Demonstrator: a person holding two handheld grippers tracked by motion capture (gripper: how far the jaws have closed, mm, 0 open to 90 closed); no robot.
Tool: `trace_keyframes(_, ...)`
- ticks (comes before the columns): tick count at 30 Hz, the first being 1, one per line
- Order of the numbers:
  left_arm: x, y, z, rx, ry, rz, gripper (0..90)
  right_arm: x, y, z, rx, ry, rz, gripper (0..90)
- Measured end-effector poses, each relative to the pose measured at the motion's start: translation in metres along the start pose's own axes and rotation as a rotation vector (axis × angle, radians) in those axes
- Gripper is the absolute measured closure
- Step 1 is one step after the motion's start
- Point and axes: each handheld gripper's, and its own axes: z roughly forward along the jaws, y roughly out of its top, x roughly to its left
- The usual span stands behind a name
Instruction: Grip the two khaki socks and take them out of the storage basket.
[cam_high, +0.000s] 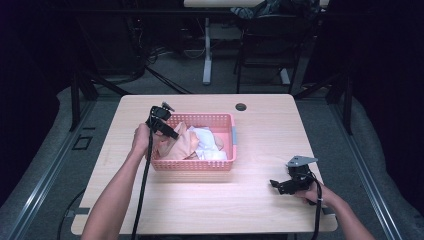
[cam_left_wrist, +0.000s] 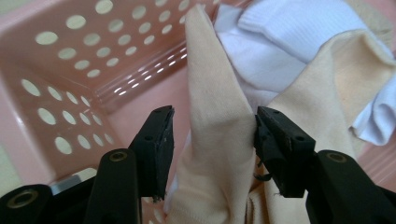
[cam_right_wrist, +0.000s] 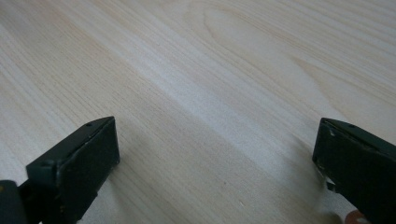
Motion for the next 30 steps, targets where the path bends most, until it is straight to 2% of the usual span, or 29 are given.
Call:
trace_keyframes(5, -0.002, 0.001, 0.006, 0.026, -0.006, 0.002, 53.3, 0.0, 0.0, 0.0, 0.0, 0.0, 0.0, 0.0)
trace_keyframes(8, -0.004, 0.001, 0.009, 0.041, -0.006, -0.001, 70.5, 0.0, 0.0, 0.0, 0.0, 0.0, 0.0, 0.0)
trace_keyframes(9, -0.004, 0.001, 0.009, 0.041, -0.006, -0.001, 74.2, 0.0, 0.0, 0.0, 0.0, 0.001, 0.0, 0.0)
trace_keyframes(10, -0.005, 0.001, 0.01, 0.043, -0.007, -0.005, 74.2, 0.0, 0.0, 0.0, 0.0, 0.001, 0.0, 0.0)
trace_keyframes(11, -0.004, 0.001, 0.009, 0.042, -0.002, 0.0, 80.7, 0.0, 0.0, 0.0, 0.0, 0.0, 0.0, 0.0)
trace_keyframes(14, -0.004, 0.0, 0.007, 0.034, -0.002, -0.01, 83.0, 0.0, 0.0, 0.0, 0.0, 0.001, -0.001, 0.0)
trace_keyframes(22, -0.003, -0.002, -0.009, -0.004, 0.027, 0.0, 84.0, 0.0, 0.0, 0.0, 0.0, 0.0, 0.0, 0.0)
trace_keyframes(26, -0.004, -0.003, -0.02, -0.026, 0.041, 0.018, 83.9, 0.0, 0.0, 0.0, 0.0, 0.001, 0.0, 0.0)
trace_keyframes(28, -0.005, -0.004, -0.027, -0.039, 0.062, 0.033, 83.9, 0.0, 0.0, 0.0, 0.0, 0.0, -0.001, 0.0)
trace_keyframes(30, -0.005, -0.004, -0.032, -0.048, 0.06, 0.03, 83.9, 0.0, 0.0, 0.0, 0.0, 0.0, 0.0, 0.0)
